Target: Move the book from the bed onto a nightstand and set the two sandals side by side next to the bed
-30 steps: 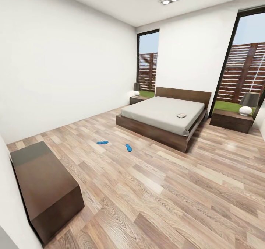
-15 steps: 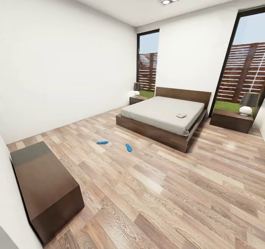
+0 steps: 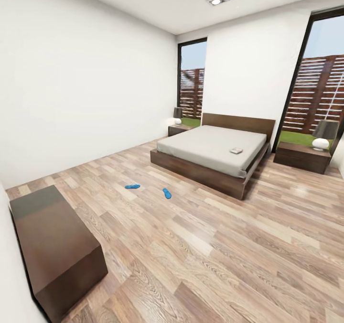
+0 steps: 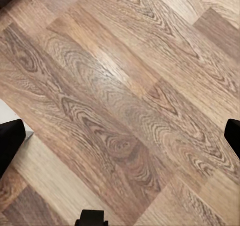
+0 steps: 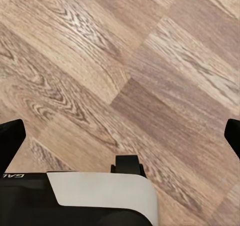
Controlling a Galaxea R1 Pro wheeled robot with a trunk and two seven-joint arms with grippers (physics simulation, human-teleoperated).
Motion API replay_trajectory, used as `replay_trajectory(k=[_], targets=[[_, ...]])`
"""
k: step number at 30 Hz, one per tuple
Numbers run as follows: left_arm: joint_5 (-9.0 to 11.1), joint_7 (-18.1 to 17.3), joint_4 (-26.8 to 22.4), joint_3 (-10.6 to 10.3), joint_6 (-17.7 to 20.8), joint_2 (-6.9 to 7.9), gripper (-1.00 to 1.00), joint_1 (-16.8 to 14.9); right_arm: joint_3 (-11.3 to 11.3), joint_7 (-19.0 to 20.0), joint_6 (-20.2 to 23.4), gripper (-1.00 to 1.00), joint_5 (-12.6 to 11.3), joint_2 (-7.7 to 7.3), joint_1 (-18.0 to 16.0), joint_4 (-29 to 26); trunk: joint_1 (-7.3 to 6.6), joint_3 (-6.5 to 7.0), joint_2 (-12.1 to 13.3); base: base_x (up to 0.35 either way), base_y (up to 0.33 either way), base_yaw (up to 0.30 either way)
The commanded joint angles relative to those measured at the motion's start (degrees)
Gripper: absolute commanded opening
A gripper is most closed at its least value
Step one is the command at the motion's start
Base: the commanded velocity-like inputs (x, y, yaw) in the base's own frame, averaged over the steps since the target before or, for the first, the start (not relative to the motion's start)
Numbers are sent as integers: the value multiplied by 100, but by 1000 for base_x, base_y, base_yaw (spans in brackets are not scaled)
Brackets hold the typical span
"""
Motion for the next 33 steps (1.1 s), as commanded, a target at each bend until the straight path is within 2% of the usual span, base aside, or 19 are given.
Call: replay_trajectory(k=[1,33], targets=[[64,-1,8,0,-15,-1,100,-2,-19,1,-11,100,-2,2,2,-4,3,-4,-2,298,0,0],[102,-1,46,0,-33,-26,100,-2,-34,2,-23,100,-8,30,2,11,3,-4,-2,300,0,0]])
